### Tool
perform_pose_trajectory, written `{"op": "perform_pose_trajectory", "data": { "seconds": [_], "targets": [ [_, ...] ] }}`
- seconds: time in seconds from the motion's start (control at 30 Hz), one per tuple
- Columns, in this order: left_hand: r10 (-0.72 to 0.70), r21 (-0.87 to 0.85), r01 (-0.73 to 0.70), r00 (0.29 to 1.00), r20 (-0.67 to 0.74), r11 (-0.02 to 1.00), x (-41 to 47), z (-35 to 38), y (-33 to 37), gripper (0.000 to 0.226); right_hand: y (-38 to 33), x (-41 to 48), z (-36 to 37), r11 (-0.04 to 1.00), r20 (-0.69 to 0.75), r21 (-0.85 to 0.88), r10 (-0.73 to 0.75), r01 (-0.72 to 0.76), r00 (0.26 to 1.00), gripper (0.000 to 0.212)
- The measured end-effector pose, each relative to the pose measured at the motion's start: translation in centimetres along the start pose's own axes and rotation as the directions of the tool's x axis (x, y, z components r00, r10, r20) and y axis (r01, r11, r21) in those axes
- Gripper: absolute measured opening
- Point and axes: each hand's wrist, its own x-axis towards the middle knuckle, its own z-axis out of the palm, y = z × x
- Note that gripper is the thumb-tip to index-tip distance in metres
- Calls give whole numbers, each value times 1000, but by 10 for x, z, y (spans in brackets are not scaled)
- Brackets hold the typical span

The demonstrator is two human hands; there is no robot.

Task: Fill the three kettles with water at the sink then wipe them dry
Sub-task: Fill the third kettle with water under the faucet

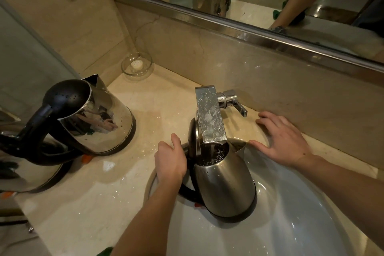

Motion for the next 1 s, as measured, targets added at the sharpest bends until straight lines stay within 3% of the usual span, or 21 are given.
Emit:
{"op": "perform_pose_trajectory", "data": {
  "seconds": [1.0],
  "targets": [
    [12, -17, -12, 1000, 25, 1000, 9, 5, -11, 58, -5, 0, -6, 1000, 47, -17, 24, -23, 999, 80]
  ]
}}
